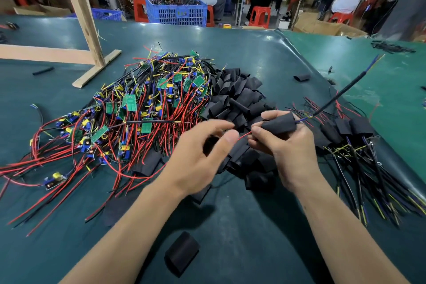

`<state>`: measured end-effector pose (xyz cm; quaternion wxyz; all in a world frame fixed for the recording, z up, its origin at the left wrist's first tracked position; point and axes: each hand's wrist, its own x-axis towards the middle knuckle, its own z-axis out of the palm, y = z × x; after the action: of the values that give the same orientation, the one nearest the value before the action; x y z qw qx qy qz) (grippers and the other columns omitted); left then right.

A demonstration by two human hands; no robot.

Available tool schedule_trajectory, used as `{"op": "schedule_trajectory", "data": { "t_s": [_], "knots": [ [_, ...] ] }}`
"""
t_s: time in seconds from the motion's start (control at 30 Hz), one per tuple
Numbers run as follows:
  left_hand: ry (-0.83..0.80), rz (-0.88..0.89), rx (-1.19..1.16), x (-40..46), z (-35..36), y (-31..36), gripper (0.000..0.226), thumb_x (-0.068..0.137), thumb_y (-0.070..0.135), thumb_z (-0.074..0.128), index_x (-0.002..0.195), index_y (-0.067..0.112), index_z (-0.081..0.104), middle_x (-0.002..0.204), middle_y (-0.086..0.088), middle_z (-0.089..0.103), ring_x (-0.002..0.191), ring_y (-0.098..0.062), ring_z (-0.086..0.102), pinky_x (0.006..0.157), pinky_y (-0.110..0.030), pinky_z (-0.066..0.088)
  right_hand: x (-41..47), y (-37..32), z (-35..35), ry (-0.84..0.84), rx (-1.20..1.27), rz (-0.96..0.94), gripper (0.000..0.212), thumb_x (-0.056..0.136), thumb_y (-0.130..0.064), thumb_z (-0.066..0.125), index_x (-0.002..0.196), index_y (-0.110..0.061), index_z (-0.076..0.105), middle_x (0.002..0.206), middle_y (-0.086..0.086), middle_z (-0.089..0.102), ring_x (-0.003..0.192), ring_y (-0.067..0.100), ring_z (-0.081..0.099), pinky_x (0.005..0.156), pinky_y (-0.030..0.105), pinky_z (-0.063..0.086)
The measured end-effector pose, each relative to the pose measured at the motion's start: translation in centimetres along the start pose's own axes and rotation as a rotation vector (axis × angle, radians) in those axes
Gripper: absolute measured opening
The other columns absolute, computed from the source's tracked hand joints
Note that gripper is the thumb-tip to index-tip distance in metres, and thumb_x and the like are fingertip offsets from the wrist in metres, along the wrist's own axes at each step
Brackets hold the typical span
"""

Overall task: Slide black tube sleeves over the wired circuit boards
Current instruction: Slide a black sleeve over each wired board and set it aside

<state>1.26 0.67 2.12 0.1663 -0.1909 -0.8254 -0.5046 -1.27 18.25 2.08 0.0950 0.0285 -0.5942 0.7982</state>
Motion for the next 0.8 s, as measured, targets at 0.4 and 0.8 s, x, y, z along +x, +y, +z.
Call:
{"op": "schedule_trajectory", "data": {
  "t_s": [0.4, 0.8],
  "knots": [
    [0.081, 0.212, 0.268, 0.3, 0.0, -1.5, 0.022, 0.086, 0.020, 0.068, 0.105, 0.012, 0.077, 0.090, 0.000, 0.077, 0.081, -0.019, 0.072, 0.073, -0.038, 0.057, -0.4, 0.3, 0.5, -0.081, 0.191, 0.149, 0.032, 0.075, 0.012, 0.067, 0.101, -0.007, 0.067, 0.083, 0.006, 0.070, 0.082, 0.020, 0.068, 0.071, 0.023, 0.056],
    [0.061, 0.147, 0.016, 0.3, -0.4, -1.4, 0.017, 0.086, 0.019, 0.072, 0.101, 0.013, 0.076, 0.090, 0.007, 0.074, 0.084, -0.005, 0.069, 0.077, -0.025, 0.053, -1.0, 0.1, 1.0, -0.171, 0.068, 0.126, 0.028, 0.075, -0.022, 0.072, 0.093, -0.001, 0.070, 0.072, 0.008, 0.070, 0.064, 0.017, 0.068, 0.057, 0.022, 0.053]
  ]
}}
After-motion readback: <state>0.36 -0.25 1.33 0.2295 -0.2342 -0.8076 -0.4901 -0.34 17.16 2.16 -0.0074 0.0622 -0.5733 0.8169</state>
